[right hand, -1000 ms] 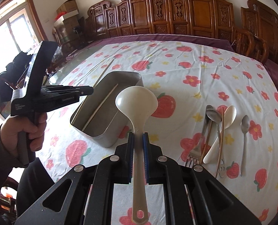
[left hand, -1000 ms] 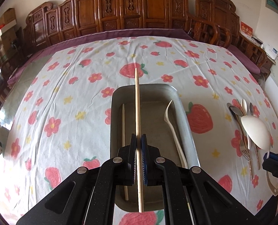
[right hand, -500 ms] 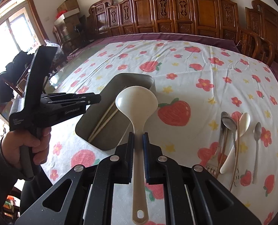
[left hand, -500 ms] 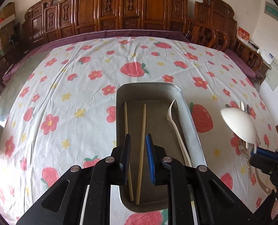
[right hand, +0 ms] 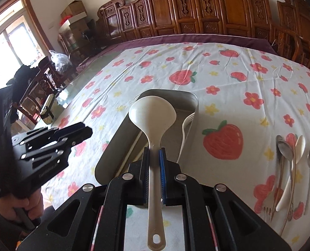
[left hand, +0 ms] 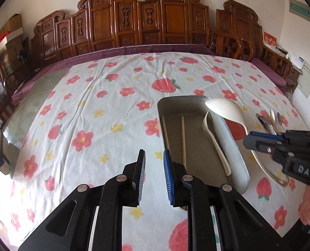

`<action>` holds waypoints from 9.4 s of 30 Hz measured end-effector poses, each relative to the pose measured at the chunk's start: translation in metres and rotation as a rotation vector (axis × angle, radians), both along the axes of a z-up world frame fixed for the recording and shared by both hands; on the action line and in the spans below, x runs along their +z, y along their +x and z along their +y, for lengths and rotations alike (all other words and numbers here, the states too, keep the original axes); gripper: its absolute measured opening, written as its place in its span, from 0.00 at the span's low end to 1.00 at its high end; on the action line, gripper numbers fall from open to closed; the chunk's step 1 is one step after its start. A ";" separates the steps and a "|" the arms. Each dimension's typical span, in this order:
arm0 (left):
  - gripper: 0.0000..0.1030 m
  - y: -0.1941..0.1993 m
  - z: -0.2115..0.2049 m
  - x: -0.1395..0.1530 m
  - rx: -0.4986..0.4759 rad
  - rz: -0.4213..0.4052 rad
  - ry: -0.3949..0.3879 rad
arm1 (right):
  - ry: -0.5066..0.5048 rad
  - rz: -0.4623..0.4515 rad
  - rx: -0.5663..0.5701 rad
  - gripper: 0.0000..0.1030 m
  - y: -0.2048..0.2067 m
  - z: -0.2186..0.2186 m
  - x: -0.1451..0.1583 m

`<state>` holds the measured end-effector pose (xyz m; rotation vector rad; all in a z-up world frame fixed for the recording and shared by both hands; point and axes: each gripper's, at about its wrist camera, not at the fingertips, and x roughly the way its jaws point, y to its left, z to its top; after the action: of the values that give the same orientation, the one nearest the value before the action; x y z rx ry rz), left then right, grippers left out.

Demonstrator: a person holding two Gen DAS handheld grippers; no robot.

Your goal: Organize utensils

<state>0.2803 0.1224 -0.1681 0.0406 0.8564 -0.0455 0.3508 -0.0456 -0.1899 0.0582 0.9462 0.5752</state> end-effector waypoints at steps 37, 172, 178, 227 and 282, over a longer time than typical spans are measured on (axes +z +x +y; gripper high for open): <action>0.17 -0.016 0.007 -0.003 -0.016 -0.020 -0.015 | -0.006 -0.002 0.000 0.12 0.008 0.021 -0.010; 0.04 -0.069 -0.257 -0.025 -0.294 0.142 -0.024 | -0.290 0.059 -0.197 0.06 -0.059 -0.266 -0.086; 0.04 -0.069 -0.241 -0.008 -0.273 0.098 -0.028 | -0.250 0.060 -0.184 0.06 -0.060 -0.262 -0.074; 0.04 0.005 -0.054 -0.014 0.035 0.084 -0.036 | -0.115 -0.108 0.029 0.06 -0.081 -0.117 0.025; 0.63 -0.027 0.018 0.019 0.050 -0.035 -0.033 | -0.055 0.056 -0.047 0.06 0.016 0.025 -0.019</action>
<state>0.2528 0.1401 -0.1490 -0.0112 0.8210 -0.0122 0.3671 -0.0210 -0.2090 0.0473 1.0117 0.5063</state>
